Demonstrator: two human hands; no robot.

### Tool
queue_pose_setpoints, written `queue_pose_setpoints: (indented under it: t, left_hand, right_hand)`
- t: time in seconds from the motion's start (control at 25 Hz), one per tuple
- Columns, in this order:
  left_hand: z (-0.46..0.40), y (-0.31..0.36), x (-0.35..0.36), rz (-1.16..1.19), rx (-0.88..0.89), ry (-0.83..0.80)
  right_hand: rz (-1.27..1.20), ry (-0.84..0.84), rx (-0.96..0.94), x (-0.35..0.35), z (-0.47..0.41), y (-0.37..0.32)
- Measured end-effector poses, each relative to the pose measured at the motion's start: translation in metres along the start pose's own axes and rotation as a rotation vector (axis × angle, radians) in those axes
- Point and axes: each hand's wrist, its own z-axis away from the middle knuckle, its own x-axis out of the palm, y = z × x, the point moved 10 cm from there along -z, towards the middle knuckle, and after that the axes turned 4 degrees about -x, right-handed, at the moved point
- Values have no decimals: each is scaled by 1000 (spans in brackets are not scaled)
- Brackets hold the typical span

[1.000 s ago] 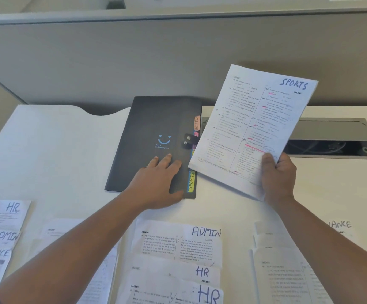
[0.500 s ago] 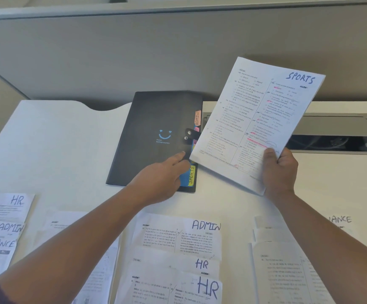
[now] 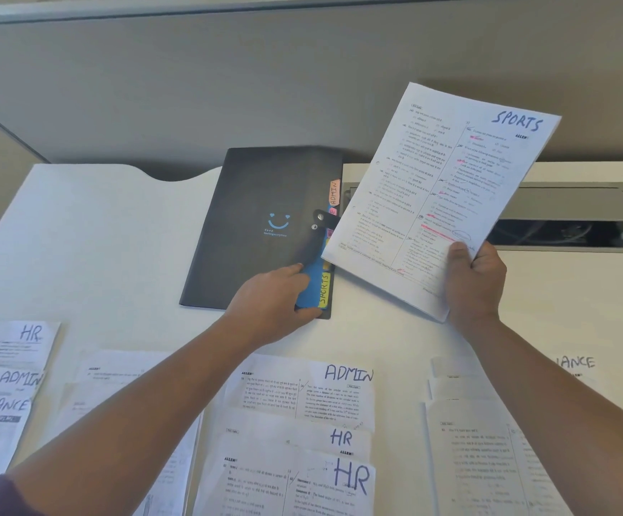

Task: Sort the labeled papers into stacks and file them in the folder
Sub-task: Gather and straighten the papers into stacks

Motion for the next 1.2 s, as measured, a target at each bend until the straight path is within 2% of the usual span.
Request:
queue_pose_setpoints:
  t: [0.24, 0.56, 0.72, 0.92, 1.2]
  left_hand:
    - [1, 2, -7, -33, -78, 90]
    - [5, 15, -1, -40, -53, 134]
    - [10, -4, -13, 177, -88, 265]
    - [25, -42, -31, 600, -237, 436]
    - [45, -72, -39, 876, -335, 566]
  right_hand:
    - [-8, -2, 8, 0, 0, 0]
    - [-9, -4, 18, 0, 3, -2]
    - [-3, 2, 15, -1, 3, -5]
    - [-2, -9, 31, -1, 3, -4]
    - [-146, -4, 108, -13, 4, -29]
